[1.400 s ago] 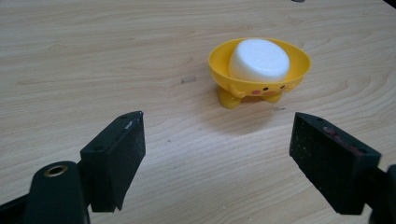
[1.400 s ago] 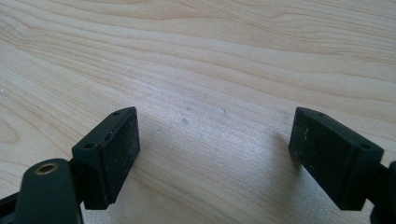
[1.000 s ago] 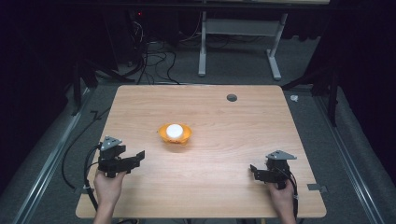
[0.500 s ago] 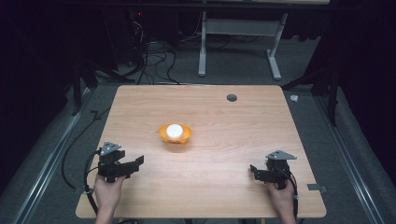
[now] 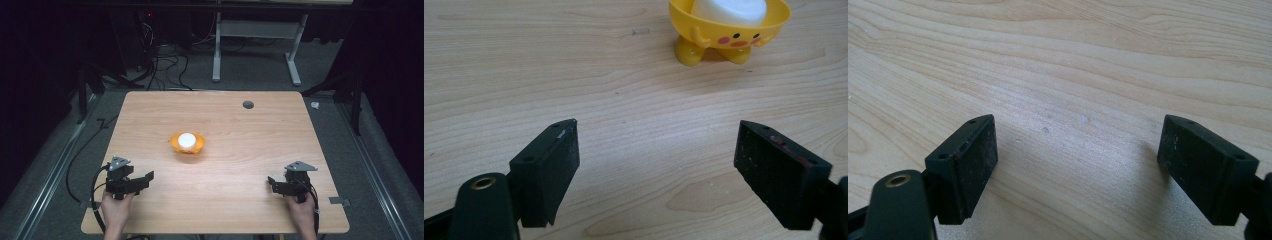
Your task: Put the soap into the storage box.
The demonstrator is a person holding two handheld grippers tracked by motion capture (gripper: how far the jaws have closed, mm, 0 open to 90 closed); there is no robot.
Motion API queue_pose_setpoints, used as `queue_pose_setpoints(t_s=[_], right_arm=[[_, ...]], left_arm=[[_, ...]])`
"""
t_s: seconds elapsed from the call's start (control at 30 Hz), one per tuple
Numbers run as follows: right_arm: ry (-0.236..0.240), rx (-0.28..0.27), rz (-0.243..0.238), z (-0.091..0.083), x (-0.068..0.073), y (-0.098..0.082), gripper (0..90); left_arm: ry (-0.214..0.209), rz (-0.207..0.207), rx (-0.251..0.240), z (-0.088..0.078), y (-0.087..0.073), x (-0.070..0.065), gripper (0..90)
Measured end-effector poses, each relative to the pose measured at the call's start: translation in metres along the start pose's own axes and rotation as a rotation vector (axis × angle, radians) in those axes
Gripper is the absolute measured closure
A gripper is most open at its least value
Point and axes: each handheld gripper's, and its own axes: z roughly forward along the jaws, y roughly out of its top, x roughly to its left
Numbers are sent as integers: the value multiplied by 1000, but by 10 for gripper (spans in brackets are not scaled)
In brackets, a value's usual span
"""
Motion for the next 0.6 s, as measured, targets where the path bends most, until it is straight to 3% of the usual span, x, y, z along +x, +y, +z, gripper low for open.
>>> queue_pose_setpoints(t_s=[0.6], right_arm=[[0,0,0,0,0,0,172]], left_arm=[[-13,14,25,15,-14,-6,191]])
